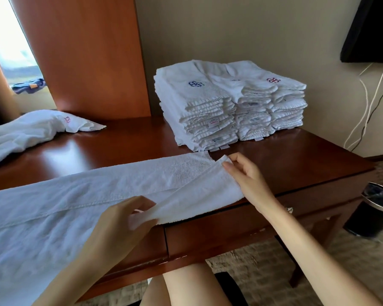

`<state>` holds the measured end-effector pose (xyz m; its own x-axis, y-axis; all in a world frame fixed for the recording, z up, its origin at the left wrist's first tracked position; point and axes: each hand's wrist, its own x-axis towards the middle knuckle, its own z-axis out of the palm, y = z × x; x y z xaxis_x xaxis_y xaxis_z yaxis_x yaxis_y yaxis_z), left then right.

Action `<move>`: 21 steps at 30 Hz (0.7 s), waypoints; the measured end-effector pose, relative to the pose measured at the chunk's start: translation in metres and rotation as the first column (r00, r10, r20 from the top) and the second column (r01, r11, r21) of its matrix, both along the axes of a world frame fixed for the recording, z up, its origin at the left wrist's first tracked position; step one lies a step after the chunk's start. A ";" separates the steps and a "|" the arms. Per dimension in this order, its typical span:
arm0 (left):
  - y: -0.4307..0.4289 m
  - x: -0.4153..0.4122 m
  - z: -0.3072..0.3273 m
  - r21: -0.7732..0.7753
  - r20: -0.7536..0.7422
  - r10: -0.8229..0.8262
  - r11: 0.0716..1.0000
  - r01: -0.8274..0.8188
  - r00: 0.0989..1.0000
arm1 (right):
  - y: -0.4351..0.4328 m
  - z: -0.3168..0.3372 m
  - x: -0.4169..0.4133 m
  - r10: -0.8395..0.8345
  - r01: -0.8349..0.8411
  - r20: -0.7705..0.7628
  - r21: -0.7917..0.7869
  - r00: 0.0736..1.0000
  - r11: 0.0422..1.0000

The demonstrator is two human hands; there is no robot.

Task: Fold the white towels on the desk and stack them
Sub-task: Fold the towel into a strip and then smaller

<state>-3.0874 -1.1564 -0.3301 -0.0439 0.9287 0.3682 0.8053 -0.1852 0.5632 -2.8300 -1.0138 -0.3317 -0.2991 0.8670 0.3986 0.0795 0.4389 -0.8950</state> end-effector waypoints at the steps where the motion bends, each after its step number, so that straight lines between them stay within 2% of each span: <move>1: -0.003 -0.004 0.004 0.019 -0.005 -0.013 1.000 0.013 1.000 | -0.001 -0.002 -0.002 -0.016 0.016 0.010 0.001 1.000 1.000; 4: -0.011 -0.017 0.023 -0.031 -0.036 -0.028 0.999 0.027 0.999 | 0.002 -0.007 -0.006 -0.060 0.060 0.106 0.006 0.993 0.998; 7: -0.013 -0.020 0.042 -0.245 0.154 -0.105 0.959 0.141 0.982 | 0.010 -0.009 -0.006 -0.078 0.089 0.243 -0.035 0.967 0.995; 9: -0.008 -0.023 0.047 -0.286 0.253 -0.090 0.944 0.163 0.963 | 0.016 -0.008 -0.005 -0.089 0.115 0.337 -0.057 0.937 0.992; 12: 0.013 -0.035 0.050 -0.280 0.183 -0.105 0.947 0.154 0.977 | 0.024 -0.003 -0.005 -0.090 0.135 0.378 -0.093 0.922 0.986; 16: 0.057 -0.060 0.057 -0.168 -0.023 0.015 0.986 -0.019 1.000 | 0.046 0.008 -0.020 -0.204 0.225 0.298 -0.038 0.933 0.974; 19: 0.090 -0.066 0.059 -0.103 -0.203 0.123 0.984 -0.146 0.971 | 0.071 0.017 -0.044 -0.309 0.319 0.357 0.032 0.882 0.947; 21: 0.109 -0.070 0.055 -0.113 -0.253 0.164 0.974 -0.198 0.953 | 0.086 0.018 -0.058 -0.363 0.374 0.442 0.067 0.820 0.925</move>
<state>-3.1572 -1.0475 -0.2751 -0.1418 0.9552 0.2597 0.9326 0.0410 0.3586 -2.8877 -0.9279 -0.3138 -0.0938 0.9547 0.2823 0.6169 0.2782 -0.7362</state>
